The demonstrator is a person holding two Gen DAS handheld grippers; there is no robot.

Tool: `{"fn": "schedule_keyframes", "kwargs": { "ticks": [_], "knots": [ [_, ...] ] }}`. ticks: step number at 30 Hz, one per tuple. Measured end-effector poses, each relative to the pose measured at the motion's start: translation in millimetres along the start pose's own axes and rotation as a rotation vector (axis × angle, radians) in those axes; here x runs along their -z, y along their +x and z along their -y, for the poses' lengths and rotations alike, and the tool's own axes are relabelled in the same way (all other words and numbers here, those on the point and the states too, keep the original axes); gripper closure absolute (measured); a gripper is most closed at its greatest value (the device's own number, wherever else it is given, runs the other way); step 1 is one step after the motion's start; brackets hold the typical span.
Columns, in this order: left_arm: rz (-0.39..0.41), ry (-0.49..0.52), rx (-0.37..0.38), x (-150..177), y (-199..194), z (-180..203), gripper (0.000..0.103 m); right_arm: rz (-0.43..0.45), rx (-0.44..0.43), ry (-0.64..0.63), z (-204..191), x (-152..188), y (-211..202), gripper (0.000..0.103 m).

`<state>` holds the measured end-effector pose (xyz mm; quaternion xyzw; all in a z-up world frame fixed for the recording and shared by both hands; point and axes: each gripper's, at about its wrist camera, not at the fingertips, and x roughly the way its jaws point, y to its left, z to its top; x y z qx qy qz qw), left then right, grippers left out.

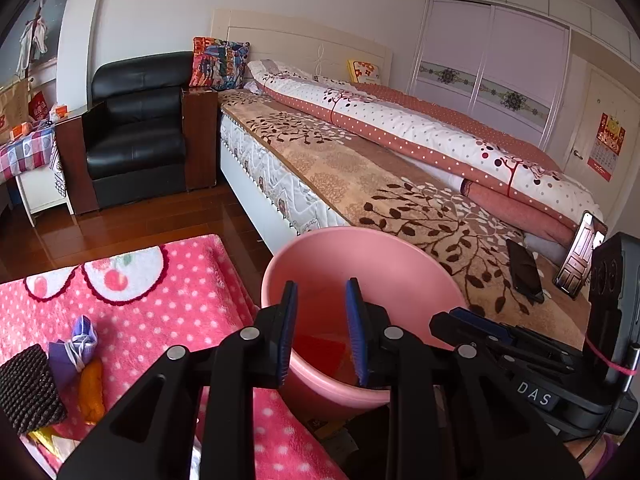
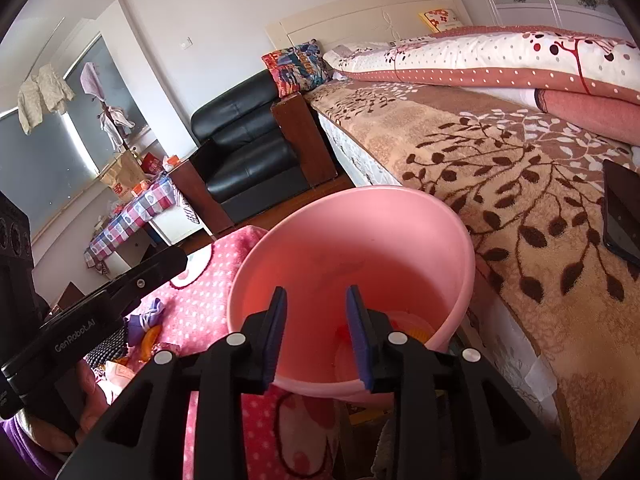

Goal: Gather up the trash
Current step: 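Open both tools to drop the meshes into pink bucket, then move both open tools back over the remaining trash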

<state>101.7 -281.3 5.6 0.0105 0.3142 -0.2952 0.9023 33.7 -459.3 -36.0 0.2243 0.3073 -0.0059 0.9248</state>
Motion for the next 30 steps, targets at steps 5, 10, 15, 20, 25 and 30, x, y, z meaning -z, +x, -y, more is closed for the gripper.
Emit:
{"fn": "schedule_keyframes", "kwargs": {
  "ticks": [5, 10, 15, 20, 25, 30],
  "knots": [
    [0.021, 0.035, 0.001, 6.8, -21.6, 3.9, 0.078, 0.023, -0.014, -0.038, -23.7, 10.3, -17.2, 0.064],
    [0.054, 0.041, -0.011, 19.9, -50.4, -1.9, 0.078, 0.026, -0.025, -0.093, -53.5, 26.4, -28.6, 0.059],
    [0.068, -0.012, -0.037, 30.9, -79.0, -21.9, 0.078, 0.023, -0.042, -0.138, -84.6, 45.9, -38.2, 0.058],
    [0.069, 0.0, -0.112, 43.6, -105.3, -38.9, 0.078, 0.027, -0.064, -0.169, -110.6, 60.7, -45.2, 0.058],
    [0.044, -0.041, -0.157, 56.9, -126.0, -61.8, 0.078, 0.02, -0.081, -0.182, -135.3, 77.5, -52.8, 0.058],
    [0.038, -0.056, -0.168, 68.9, -152.5, -83.1, 0.078, 0.011, -0.091, -0.197, -155.0, 92.1, -60.5, 0.058]
  ]
}}
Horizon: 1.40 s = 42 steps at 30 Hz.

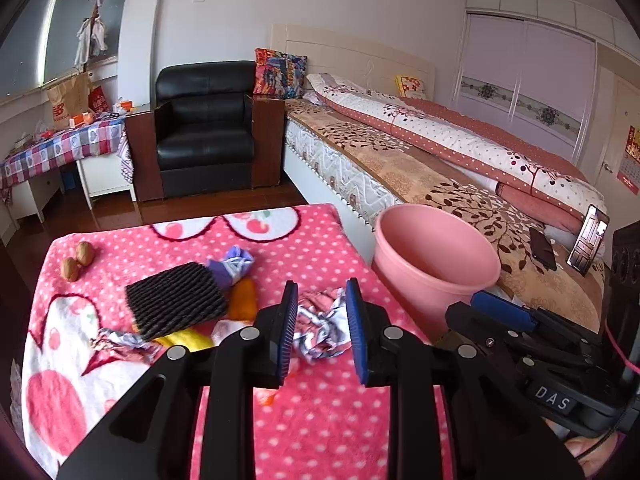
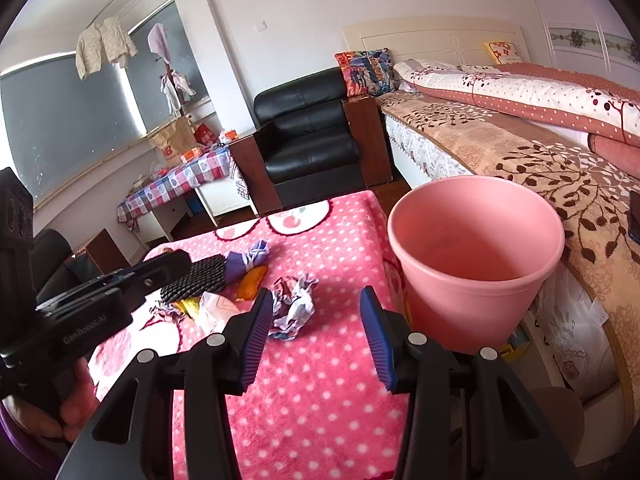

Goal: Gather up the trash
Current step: 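Move both open tools back over the remaining trash, then grasp blue foil wrapper with left tool and lift it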

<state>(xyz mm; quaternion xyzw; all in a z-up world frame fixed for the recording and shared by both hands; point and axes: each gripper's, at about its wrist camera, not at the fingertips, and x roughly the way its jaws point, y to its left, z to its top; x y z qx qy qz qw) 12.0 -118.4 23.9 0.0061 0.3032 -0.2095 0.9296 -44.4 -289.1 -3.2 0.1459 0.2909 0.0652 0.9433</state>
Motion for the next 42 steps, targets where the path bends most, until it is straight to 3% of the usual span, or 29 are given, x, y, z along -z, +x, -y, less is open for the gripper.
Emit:
{"fn": "schedule_keyframes", "kwargs": {
  "ticks": [5, 10, 16, 21, 25, 30, 42],
  "knots": [
    [0.013, 0.006, -0.05, 6.1, -21.9, -20.3, 0.078, -0.009, 0.0, -0.026, -15.9, 2.7, -1.6, 0.058],
    [0.042, -0.123, -0.082, 16.4, -39.0, -52.9, 0.078, -0.011, -0.046, 0.017, -24.4, 8.8, -1.1, 0.058],
    [0.006, -0.175, -0.138, 40.8, -46.3, -73.5, 0.078, -0.025, -0.056, -0.001, -35.6, 17.5, 3.2, 0.058],
    [0.001, -0.208, -0.186, 50.1, -50.9, -85.5, 0.078, -0.029, -0.078, -0.016, -43.5, 19.5, 8.4, 0.049],
    [-0.012, -0.229, -0.191, 58.7, -54.2, -93.0, 0.078, -0.064, -0.107, -0.058, -53.8, 20.7, 18.2, 0.048],
    [-0.107, -0.263, -0.187, 66.7, -44.3, -101.4, 0.078, -0.086, -0.144, -0.093, -64.5, 22.1, 26.8, 0.048],
    [-0.119, -0.306, -0.206, 66.6, -40.3, -115.7, 0.078, -0.141, -0.205, -0.167, -83.0, 28.0, 42.6, 0.048]
  ]
}}
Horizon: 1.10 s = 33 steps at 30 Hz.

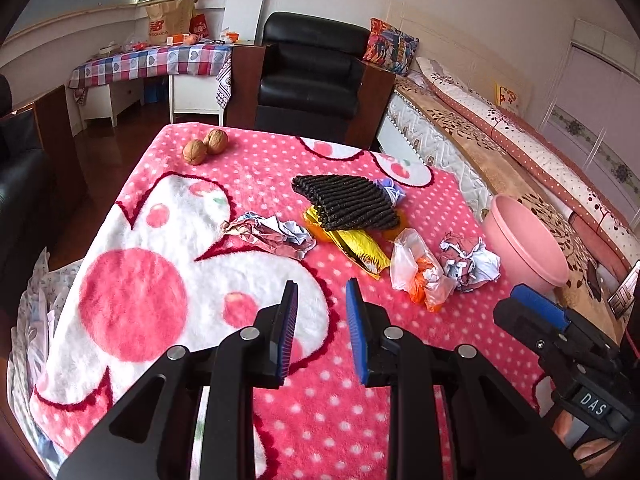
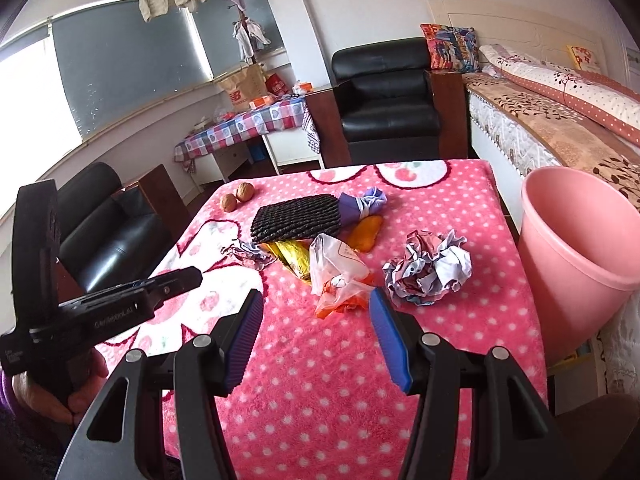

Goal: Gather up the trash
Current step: 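Grasp blue foil wrapper with left tool and lift it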

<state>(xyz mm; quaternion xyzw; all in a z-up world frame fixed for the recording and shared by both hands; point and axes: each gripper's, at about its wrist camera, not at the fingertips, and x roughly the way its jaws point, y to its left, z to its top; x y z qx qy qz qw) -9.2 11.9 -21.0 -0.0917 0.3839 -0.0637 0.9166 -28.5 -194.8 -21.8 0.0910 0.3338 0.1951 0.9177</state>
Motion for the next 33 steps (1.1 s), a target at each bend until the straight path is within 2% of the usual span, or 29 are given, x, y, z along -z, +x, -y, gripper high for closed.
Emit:
{"fn": "schedule_keyframes", "kwargs": {
  "ticks": [4, 8, 10, 11, 15, 21, 33],
  "knots": [
    [-0.047, -0.062, -0.008, -15.4, 13.1, -10.4, 0.078, 0.002, -0.008, 0.0, 1.6, -0.2, 1.2, 0.048],
    [-0.127, -0.206, -0.02, -33.1, 33.3, -28.6, 0.078, 0.014, -0.018, 0.004, 5.8, -0.3, 1.4, 0.048],
    [-0.146, -0.304, -0.019, -40.6, 41.9, -39.6, 0.072, 0.017, -0.024, 0.013, 10.2, -0.5, 1.6, 0.048],
    [-0.138, -0.325, -0.024, -44.2, 43.6, -42.7, 0.064, 0.018, -0.026, 0.02, 12.8, -0.6, 1.6, 0.048],
    [-0.114, -0.369, -0.052, -61.2, 53.7, -48.3, 0.063, 0.014, -0.036, 0.06, 25.5, -0.7, 4.1, 0.048],
    [-0.193, -0.449, -0.115, -66.6, 84.8, -55.5, 0.063, 0.018, -0.05, 0.093, 38.8, -2.6, 6.2, 0.048],
    [-0.276, -0.567, -0.206, -64.6, 114.9, -68.9, 0.063, -0.031, -0.07, 0.096, 39.2, -3.3, 23.0, 0.048]
  ]
}}
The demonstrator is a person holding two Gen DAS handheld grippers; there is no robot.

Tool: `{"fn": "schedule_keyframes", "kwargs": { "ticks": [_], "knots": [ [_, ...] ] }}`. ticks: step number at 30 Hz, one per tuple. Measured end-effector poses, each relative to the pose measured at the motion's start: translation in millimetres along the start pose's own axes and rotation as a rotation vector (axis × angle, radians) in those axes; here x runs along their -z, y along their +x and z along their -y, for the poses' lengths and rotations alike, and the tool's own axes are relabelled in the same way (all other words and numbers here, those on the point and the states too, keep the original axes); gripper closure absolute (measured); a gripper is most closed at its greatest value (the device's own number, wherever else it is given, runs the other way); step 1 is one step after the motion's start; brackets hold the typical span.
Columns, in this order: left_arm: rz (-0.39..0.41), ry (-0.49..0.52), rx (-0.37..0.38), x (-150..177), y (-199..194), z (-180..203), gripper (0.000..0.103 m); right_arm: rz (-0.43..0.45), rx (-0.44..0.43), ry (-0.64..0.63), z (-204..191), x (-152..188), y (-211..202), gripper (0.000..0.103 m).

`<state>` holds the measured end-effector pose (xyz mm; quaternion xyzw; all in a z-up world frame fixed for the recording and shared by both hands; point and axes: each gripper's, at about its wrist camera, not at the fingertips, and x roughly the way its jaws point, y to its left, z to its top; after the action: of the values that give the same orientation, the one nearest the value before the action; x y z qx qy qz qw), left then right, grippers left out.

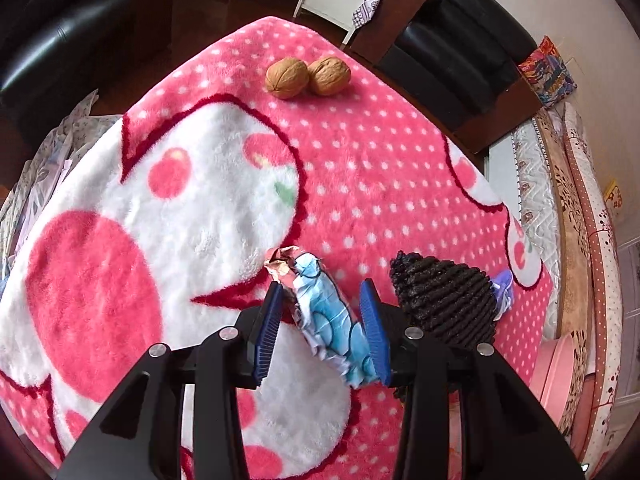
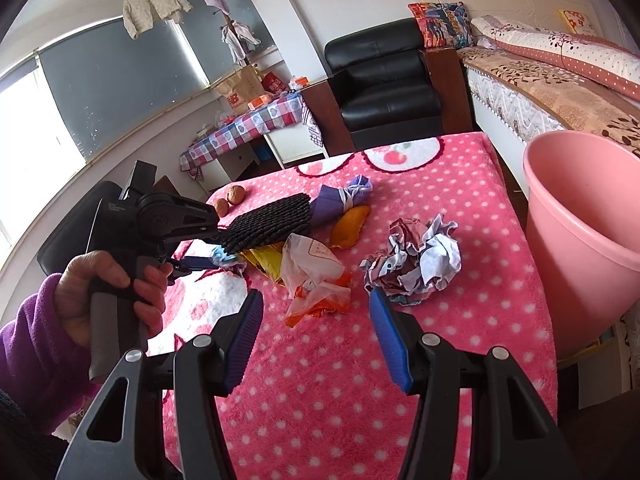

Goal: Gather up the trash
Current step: 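Grasp blue foil wrapper with left tool and lift it, then grasp white plastic bag with right tool and lift toward bucket while left holds wrapper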

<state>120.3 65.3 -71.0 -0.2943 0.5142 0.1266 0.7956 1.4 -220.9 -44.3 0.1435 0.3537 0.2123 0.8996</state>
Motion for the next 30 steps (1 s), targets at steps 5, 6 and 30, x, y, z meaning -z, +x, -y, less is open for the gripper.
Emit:
{"fn": "schedule_keyframes", "kwargs": {
  "ticks": [5, 6, 30],
  "knots": [
    [0.001, 0.006, 0.004, -0.1, 1.2, -3.8, 0.063, -0.013, 0.0, -0.005, -2.8, -0.4, 4.5, 0.048],
    [0.002, 0.009, 0.01, 0.8, -0.2, -4.9, 0.066, -0.017, -0.001, -0.004, -2.5, -0.5, 5.3, 0.048],
    [0.157, 0.304, 0.143, 40.7, -77.3, -15.5, 0.084, -0.205, 0.029, -0.075, -15.0, -21.6, 75.2, 0.049]
  ]
}}
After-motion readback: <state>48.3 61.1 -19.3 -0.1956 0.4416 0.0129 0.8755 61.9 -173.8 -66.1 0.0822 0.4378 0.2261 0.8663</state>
